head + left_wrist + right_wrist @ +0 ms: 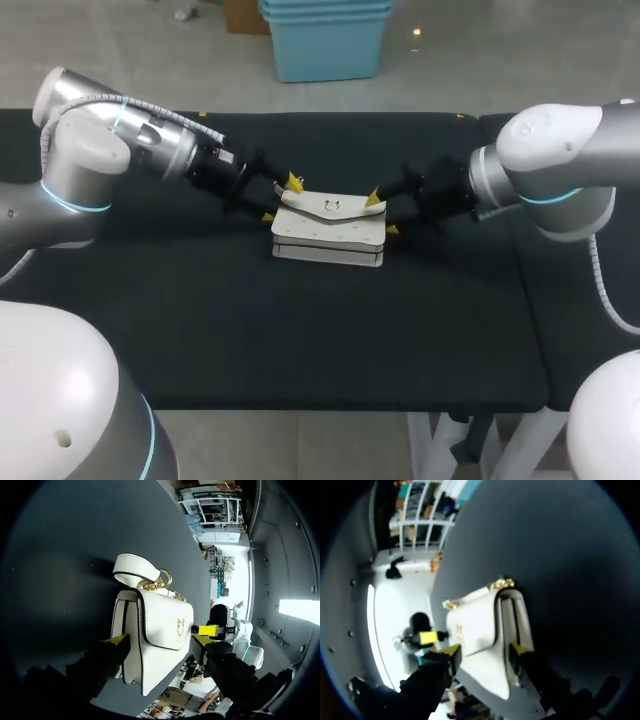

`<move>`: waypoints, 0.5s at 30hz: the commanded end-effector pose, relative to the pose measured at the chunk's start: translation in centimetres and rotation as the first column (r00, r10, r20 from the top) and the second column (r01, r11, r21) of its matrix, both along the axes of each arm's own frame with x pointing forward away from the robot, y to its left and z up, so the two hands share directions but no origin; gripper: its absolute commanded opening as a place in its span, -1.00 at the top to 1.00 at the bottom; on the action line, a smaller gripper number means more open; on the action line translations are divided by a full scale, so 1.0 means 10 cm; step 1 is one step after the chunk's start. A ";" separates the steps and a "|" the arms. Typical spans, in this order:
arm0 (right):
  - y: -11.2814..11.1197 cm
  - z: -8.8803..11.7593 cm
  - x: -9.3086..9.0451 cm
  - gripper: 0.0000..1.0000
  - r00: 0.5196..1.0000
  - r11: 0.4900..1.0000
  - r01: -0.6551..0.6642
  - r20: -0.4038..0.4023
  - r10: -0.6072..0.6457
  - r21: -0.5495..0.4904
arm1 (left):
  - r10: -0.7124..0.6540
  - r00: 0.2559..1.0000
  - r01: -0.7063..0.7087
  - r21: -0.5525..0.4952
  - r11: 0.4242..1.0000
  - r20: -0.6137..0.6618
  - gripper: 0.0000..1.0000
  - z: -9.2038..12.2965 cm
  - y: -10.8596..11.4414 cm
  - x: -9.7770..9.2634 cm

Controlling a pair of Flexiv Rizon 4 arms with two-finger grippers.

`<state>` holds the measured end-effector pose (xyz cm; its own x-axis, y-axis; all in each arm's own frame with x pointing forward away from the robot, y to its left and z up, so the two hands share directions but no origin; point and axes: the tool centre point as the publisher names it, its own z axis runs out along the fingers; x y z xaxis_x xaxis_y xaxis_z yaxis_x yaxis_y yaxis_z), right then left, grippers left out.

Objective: Pick up the bag, open it, inspect its contents, close it, and place it on the opposite side

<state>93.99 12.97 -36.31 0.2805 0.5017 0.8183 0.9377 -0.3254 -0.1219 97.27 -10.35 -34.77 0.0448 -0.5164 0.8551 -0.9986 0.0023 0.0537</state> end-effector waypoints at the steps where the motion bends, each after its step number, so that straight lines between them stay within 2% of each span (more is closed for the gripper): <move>1: -0.01 0.00 -0.08 -1.00 1.000 1.000 0.018 0.004 -0.018 -0.009 | 0.056 0.998 -0.057 0.026 0.998 0.035 -1.00 0.11 0.07 -0.16; 8: 0.04 -0.12 -0.06 -1.00 0.999 1.000 0.019 -0.028 -0.019 -0.009 | 0.098 0.995 -0.098 0.030 0.995 0.019 -1.00 0.11 0.21 -0.16; 15: 0.02 0.03 -0.11 -1.00 1.000 0.999 0.019 0.004 -0.019 -0.031 | 0.154 0.988 -0.155 0.061 0.986 0.024 -1.00 0.20 0.38 -0.17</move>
<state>93.45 13.33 -36.73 0.2853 0.5101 0.8114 0.9347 -0.3353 -0.1179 96.34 -7.07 -33.58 0.1069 -0.5476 0.8299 -0.9911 -0.1251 0.0451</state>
